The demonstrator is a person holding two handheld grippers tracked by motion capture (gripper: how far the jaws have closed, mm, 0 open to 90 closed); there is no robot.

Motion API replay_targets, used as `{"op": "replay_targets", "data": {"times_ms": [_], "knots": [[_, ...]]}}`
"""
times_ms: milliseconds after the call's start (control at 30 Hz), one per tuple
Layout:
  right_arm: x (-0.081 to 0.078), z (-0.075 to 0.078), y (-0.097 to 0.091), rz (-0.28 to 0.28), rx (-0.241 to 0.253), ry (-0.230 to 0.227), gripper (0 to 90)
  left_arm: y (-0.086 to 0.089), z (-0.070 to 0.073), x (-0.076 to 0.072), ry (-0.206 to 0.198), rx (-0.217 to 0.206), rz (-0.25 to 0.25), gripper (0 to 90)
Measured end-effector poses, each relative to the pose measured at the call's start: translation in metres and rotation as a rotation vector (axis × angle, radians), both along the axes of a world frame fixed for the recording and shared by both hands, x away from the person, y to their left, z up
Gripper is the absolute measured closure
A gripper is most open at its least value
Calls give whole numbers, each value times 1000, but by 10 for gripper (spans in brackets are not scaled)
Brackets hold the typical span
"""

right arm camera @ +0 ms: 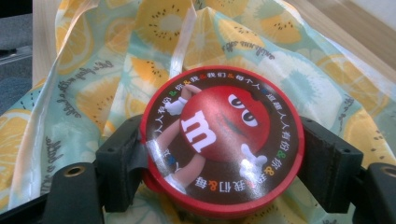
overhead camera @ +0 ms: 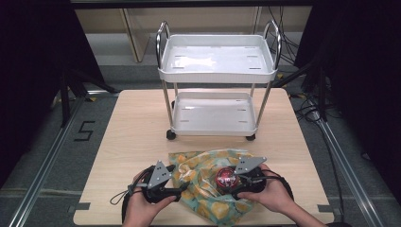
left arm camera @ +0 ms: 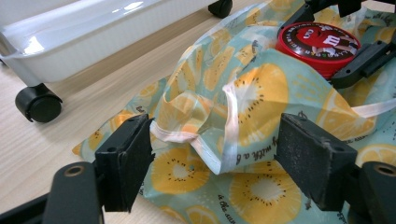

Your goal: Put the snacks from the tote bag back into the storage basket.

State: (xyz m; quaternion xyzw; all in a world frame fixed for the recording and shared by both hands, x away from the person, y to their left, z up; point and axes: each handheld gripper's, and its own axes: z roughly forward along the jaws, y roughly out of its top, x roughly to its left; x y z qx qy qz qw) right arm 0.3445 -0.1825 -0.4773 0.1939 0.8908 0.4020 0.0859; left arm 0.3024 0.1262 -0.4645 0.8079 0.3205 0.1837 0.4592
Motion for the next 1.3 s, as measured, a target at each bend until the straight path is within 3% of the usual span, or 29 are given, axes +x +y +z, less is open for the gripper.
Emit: {"op": "replay_targets", "data": {"times_ms": [367, 600, 667, 767, 833, 1000, 1033, 1100, 1167, 1233, 1300], "knots": [[-2, 4, 0, -15, 26, -18, 261, 1, -1, 1, -16, 20, -19, 260], [-3, 12, -2, -26, 50, -35, 262, -1, -2, 0, -3, -12, 4, 260], [-3, 15, -2, -34, 64, -41, 262, 1, -1, 2, -7, 6, -10, 260], [-3, 18, -3, -39, 74, -50, 262, 1, 0, 2, -9, -7, 7, 260], [-3, 20, -4, -46, 79, -51, 262, 4, 1, 4, -30, 24, -14, 260], [-2, 23, -5, -47, 92, -63, 262, 3, 0, 3, -30, 11, -11, 260], [-2, 24, -6, -56, 93, -62, 261, 1, 0, 1, -10, -8, 8, 260], [-2, 25, -6, -55, 106, -69, 262, 0, 0, 2, -17, -11, 1, 260], [-2, 28, -8, -63, 96, -60, 262, 1, 1, 3, -33, 12, -14, 260], [-1, 29, -9, -64, 113, -75, 262, 0, 0, 2, -10, -1, -9, 260], [-1, 31, -10, -77, 112, -69, 262, -1, -1, 2, -12, 1, -1, 260]]}}
